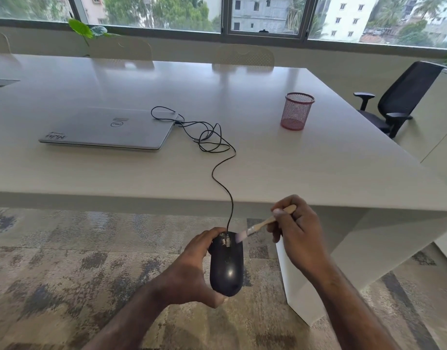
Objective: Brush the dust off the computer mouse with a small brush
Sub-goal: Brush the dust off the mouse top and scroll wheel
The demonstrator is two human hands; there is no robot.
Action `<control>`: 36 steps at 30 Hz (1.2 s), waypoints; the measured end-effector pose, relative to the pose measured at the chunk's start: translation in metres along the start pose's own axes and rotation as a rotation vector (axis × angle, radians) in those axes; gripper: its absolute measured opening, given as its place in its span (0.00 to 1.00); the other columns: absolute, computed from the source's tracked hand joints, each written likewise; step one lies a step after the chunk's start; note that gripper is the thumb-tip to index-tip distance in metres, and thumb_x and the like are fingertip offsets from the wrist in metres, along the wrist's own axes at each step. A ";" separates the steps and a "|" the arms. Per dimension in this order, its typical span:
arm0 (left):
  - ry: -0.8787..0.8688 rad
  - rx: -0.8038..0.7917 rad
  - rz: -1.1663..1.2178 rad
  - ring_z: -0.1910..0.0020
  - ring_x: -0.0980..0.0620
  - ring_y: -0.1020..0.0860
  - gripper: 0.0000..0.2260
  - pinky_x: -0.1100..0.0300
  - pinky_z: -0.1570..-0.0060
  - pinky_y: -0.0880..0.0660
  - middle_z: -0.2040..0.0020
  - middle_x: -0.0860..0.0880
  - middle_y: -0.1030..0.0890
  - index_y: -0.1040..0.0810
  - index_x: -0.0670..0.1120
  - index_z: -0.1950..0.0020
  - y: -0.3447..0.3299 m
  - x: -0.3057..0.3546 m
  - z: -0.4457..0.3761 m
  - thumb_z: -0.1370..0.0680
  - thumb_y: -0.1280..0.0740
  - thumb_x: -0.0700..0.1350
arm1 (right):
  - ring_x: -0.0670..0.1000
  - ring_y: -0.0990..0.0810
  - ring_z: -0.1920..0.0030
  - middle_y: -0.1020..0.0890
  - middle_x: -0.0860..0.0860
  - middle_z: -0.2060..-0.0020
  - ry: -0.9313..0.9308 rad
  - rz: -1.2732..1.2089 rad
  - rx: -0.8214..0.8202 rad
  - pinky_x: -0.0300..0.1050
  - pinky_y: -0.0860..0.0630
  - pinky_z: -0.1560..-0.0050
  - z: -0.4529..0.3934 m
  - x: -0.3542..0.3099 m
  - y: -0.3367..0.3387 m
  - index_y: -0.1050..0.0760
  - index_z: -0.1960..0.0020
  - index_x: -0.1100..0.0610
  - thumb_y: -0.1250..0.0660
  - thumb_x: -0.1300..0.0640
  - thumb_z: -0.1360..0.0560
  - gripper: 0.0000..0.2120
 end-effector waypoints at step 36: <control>0.077 -0.069 0.095 0.30 0.53 0.29 0.56 0.54 0.30 0.27 0.27 0.57 0.31 0.42 0.63 0.20 0.003 0.007 0.005 0.42 0.18 0.46 | 0.51 0.20 0.72 0.12 0.56 0.62 -0.399 -0.211 -0.219 0.42 0.29 0.73 0.030 0.028 -0.031 0.16 0.50 0.55 0.37 0.63 0.17 0.11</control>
Point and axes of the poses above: each hand's wrist, its own z-axis away from the middle knuckle, its own y-axis out of the back of the hand, x = y × z, the point moved 1 cm from there along -z, towards the middle knuckle
